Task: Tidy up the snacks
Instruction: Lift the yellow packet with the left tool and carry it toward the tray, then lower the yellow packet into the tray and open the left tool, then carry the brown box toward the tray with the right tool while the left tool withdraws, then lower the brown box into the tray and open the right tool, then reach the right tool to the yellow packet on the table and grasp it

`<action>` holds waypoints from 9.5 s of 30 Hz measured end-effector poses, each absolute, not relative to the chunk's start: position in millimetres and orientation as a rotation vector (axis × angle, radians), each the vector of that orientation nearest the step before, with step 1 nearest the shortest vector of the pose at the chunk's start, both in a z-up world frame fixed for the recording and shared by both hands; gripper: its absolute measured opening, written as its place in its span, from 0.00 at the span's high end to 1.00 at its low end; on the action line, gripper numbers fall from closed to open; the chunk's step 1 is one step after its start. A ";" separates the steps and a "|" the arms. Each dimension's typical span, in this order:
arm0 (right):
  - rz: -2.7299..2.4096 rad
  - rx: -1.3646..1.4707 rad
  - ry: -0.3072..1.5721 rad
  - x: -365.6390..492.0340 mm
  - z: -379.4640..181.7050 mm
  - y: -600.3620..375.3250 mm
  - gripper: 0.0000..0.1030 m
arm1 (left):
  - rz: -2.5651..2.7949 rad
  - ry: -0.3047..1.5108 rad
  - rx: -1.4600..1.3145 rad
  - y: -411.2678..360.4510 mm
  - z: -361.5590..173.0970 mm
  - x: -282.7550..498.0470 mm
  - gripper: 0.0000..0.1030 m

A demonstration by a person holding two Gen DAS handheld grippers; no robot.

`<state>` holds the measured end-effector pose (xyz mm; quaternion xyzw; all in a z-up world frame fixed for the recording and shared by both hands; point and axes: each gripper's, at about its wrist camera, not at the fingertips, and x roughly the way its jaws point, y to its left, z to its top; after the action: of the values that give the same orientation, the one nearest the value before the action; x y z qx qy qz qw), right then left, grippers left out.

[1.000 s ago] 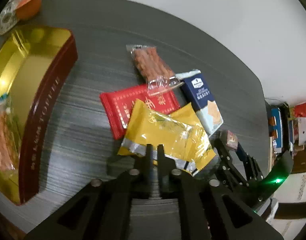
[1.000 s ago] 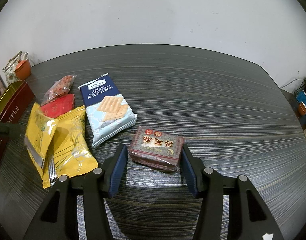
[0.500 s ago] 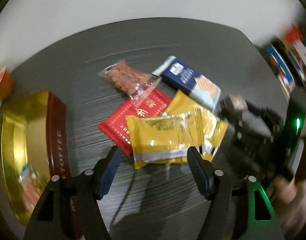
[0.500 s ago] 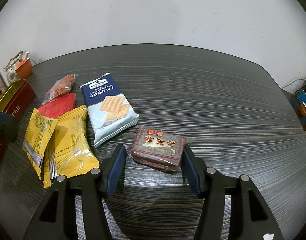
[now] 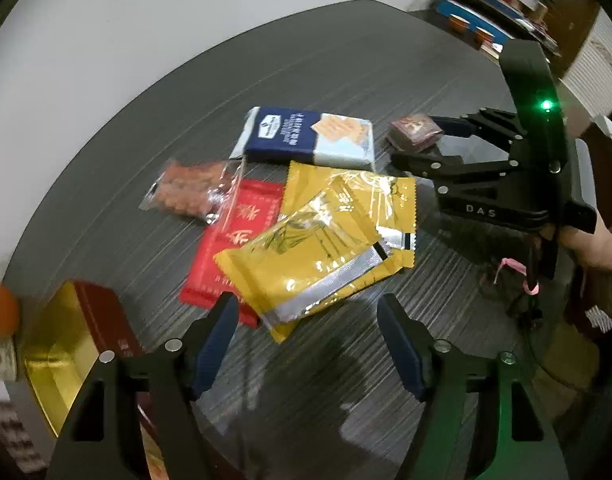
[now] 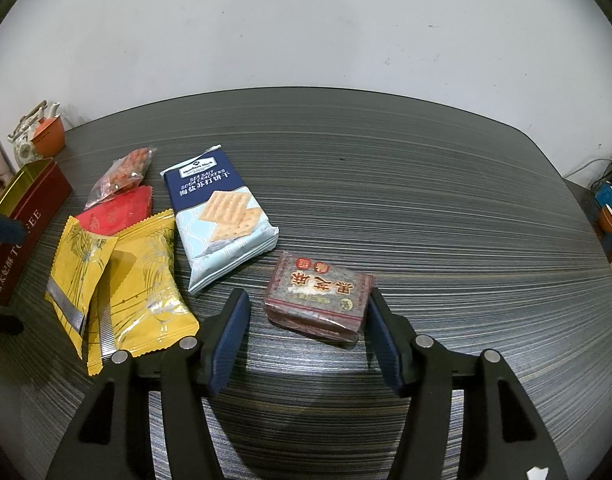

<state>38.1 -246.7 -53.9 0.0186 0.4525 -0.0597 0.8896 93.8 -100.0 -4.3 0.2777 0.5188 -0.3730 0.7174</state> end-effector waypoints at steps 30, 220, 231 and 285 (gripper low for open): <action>-0.125 0.038 0.942 38.5 -54.7 -246.4 0.42 | -0.958 1.173 0.811 -129.2 -38.7 117.6 0.14; 0.498 -0.318 0.936 67.8 -7.6 88.7 0.59 | 0.251 0.982 -0.138 262.7 6.6 48.9 0.22; 0.485 -0.272 0.972 71.0 -16.6 82.7 0.57 | 0.230 0.990 -0.118 256.4 5.5 48.4 0.22; 0.248 -0.078 1.028 77.8 -41.3 -170.8 0.34 | 0.002 0.945 0.138 172.6 16.6 54.3 0.21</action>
<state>77.8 -170.8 -41.3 -0.0371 0.4904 0.1183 0.8626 54.3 172.6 16.6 0.0663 0.4548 0.0009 0.8881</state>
